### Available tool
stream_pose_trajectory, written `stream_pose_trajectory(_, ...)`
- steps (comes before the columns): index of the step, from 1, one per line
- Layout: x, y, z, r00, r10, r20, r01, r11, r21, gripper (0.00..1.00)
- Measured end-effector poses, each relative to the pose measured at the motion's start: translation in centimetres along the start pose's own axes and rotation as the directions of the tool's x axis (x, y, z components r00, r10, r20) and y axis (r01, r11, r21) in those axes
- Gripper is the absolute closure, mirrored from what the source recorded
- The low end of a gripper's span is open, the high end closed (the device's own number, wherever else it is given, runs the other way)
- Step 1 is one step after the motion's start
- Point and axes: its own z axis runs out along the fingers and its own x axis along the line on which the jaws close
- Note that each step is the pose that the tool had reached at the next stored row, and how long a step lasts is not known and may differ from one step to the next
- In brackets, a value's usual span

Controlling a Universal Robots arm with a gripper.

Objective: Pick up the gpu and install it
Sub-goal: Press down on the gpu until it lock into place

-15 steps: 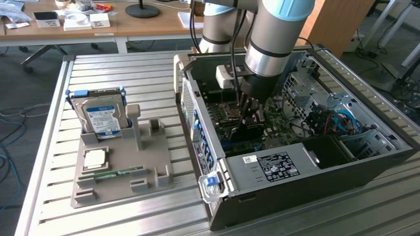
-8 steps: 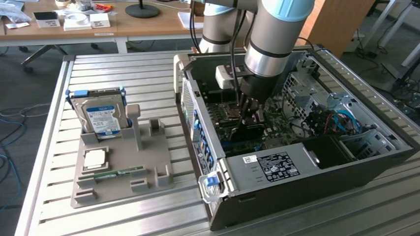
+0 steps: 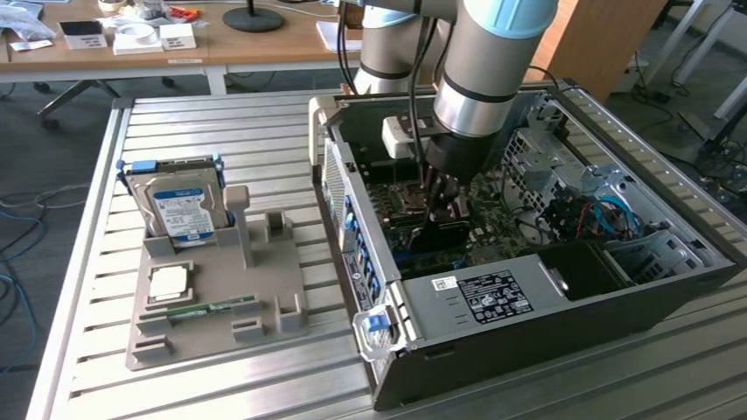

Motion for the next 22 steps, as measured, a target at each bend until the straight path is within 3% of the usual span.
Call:
stream_pose_trajectory(12,0.0,0.00,-0.15,1.0000,0.000,0.0010,0.000,1.0000,0.0003,0.89)
stream_pose_trajectory(22,-0.1,0.02,-2.60,1.0000,0.000,0.0000,0.000,1.0000,0.0001,0.89)
